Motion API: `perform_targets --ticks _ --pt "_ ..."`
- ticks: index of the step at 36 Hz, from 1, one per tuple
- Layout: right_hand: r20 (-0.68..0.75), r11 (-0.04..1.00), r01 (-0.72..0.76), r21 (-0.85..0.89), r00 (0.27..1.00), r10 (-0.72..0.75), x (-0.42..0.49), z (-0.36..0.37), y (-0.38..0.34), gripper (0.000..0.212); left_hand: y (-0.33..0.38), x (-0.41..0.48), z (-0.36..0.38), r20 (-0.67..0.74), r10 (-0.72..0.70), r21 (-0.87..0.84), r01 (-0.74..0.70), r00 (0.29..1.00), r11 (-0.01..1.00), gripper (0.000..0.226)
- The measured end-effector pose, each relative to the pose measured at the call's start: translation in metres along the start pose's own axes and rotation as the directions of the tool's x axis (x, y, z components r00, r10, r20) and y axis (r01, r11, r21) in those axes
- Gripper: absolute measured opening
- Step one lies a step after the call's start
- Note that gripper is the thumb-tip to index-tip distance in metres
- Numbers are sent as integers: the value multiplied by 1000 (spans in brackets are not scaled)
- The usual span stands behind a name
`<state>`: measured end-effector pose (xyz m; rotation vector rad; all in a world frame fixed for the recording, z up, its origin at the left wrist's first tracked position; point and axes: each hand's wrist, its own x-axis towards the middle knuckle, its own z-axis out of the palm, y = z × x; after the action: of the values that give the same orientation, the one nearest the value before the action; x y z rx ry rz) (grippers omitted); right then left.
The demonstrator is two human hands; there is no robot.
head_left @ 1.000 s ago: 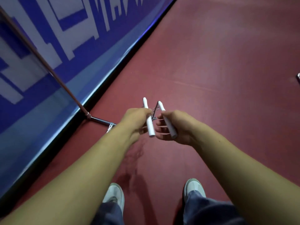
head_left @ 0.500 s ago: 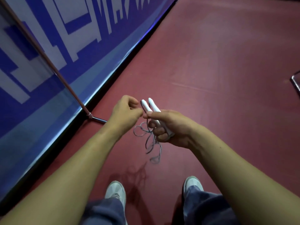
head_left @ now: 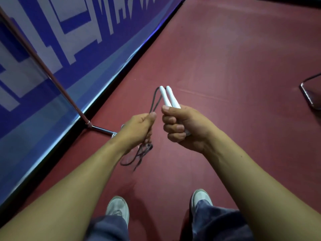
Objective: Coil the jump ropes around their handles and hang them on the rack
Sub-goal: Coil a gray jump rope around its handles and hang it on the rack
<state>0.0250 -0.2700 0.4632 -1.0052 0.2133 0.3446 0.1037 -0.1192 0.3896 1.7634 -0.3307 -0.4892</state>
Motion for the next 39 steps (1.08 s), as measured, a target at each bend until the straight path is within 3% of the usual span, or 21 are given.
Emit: perform_targets --ticks 9,11,16,18,21,26,28,31,34,36,39 --pt "-137 976 209 70 971 -198 -7 -18 -19 25 -49 -3 -16 130 -207 250 170 970 953 45" --pt "-182 968 248 47 954 -236 -8 -22 -22 22 -58 -8 -19 148 -251 390 177 957 904 47" --pt "-273 947 188 -262 926 -260 -2 -24 -15 17 -71 -11 -22 114 -312 618 179 943 766 43" --pt "-261 943 112 -314 945 -199 0 -22 -8 13 -65 -6 -20 77 -283 597 183 956 781 33" --pt "-230 930 66 -362 960 -157 1 -16 -3 8 -50 -2 -11 2 -218 411 198 976 890 6" --pt "-137 919 48 -391 985 -109 1 -7 -1 4 -34 5 1 -158 -194 221 226 968 949 103" --pt "-104 911 25 -412 992 -74 0 -6 1 5 -30 7 3 -138 -170 166 192 976 967 121" --pt "-60 894 0 -448 998 -30 -2 -7 3 7 -16 6 10 -45 -48 53 50 998 997 129" --pt "-11 892 -4 -452 1000 -1 -5 -8 -2 7 9 5 19 -63 154 51 -151 986 987 111" --pt "18 902 -1 -431 1000 9 -7 -10 -7 7 21 8 22 -88 238 58 -233 967 971 81" --pt "24 941 21 -338 1000 -14 -9 -13 -11 5 24 16 24 -104 191 -28 -195 976 980 23"
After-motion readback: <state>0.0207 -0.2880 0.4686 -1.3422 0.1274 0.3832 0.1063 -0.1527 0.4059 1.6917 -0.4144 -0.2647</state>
